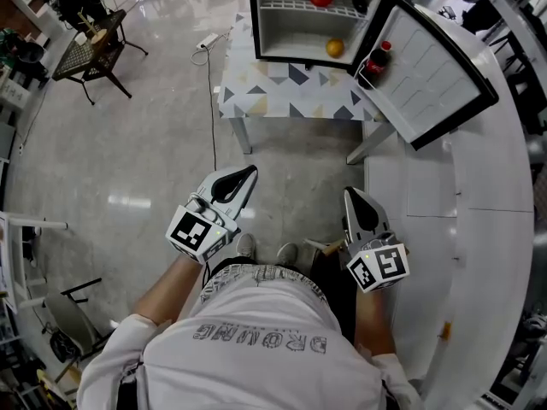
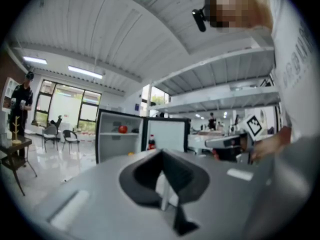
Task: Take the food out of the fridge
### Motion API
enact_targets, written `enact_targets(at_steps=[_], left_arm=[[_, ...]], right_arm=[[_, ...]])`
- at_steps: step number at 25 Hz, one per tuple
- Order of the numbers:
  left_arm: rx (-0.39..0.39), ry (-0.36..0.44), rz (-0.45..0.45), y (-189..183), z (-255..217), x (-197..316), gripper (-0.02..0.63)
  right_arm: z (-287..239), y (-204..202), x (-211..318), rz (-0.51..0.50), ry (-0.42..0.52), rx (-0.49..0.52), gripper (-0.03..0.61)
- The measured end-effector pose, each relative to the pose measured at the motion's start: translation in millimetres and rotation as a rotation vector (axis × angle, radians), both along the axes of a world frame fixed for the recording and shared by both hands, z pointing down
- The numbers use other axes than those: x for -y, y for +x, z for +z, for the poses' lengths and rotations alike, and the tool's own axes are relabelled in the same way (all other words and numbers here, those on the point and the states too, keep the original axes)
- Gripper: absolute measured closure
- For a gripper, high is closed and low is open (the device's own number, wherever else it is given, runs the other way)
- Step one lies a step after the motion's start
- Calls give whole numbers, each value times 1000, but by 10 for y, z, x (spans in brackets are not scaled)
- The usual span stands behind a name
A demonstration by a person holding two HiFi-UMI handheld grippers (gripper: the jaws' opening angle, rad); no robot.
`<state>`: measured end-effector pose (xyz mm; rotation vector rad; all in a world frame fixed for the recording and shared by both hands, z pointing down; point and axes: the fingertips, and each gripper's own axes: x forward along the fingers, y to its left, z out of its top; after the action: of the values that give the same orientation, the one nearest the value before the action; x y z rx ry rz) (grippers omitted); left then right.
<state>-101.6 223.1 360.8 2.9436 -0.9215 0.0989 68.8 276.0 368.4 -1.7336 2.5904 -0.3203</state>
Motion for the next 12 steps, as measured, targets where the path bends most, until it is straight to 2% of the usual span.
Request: enact_targets(at_steps=[12], left_arm=[[3,6,-46,240,44,-184,606]], right_arm=[[104,291,-145,-38,1,-8,584]])
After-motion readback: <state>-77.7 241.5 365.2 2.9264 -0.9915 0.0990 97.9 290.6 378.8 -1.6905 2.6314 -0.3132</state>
